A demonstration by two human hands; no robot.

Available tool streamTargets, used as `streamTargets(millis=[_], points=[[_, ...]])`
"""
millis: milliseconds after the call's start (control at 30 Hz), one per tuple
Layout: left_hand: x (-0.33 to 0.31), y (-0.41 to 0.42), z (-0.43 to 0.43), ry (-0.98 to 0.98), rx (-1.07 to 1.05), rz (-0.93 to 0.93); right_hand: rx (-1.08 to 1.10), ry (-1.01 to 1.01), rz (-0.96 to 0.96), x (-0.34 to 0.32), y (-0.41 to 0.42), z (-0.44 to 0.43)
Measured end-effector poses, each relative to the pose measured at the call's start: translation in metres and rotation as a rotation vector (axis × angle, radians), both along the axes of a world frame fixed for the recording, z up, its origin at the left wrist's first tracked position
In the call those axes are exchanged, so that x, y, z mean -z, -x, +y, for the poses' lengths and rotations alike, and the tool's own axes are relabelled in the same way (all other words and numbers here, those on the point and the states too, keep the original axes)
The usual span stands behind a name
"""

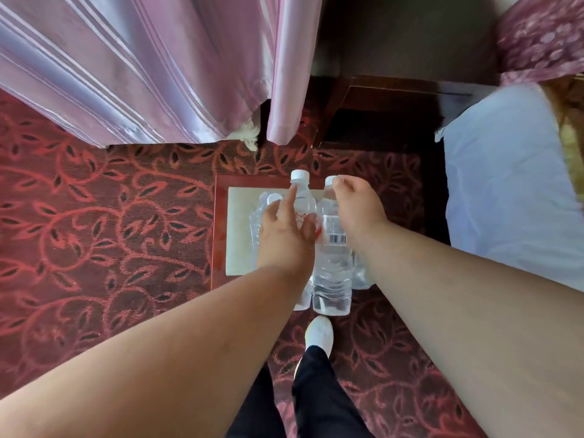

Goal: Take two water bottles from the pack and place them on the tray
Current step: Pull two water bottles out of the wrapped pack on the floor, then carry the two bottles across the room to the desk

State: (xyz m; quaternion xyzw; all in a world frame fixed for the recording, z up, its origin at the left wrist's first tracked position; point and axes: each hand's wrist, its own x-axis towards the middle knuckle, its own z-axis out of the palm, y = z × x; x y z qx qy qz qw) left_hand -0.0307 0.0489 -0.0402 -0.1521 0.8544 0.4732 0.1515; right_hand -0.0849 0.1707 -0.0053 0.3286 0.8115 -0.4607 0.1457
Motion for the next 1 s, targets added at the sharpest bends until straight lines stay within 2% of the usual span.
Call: streamTargets(millis=[100, 233, 300, 333, 433, 467, 633, 733, 833, 1000], points=[[-0.002, 0.001, 0.000, -0.040, -0.030, 0.008, 0.052, 0.041, 0.050, 0.000, -0.005, 0.004], [-0.014, 0.002, -0.007, -0.058, -0.029, -0.090, 0.040, 0.101, 0.127, -0.020, -0.035, 0.015], [-0.021, 0.000, -0.013, -0.075, -0.019, -0.144, 0.060, 0.041, 0.115, -0.023, -0.060, 0.022], [-0.024, 0.000, -0.015, -0.076, -0.022, -0.161, 0.076, 0.035, 0.075, -0.022, -0.072, 0.024], [-0.027, 0.004, -0.017, -0.039, -0.005, -0.196, 0.011, 0.238, -0.248, -0.011, -0.099, 0.017], [-0.027, 0.005, -0.016, -0.046, -0.003, -0.215, -0.018, 0.257, -0.298, -0.006, -0.102, 0.016], [-0.030, 0.006, -0.021, -0.188, -0.060, -0.315, 0.027, 0.360, -0.304, 0.000, -0.102, 0.018], [-0.048, 0.002, -0.022, -0.285, -0.098, -0.378, 0.085, 0.477, -0.282, -0.015, -0.111, 0.023], [-0.088, -0.006, -0.025, -0.414, -0.102, -0.350, 0.010, 0.485, -0.238, -0.050, -0.110, 0.021], [-0.190, -0.023, -0.049, -0.595, -0.251, -0.121, -0.223, 0.611, -0.006, -0.138, -0.094, 0.001]])
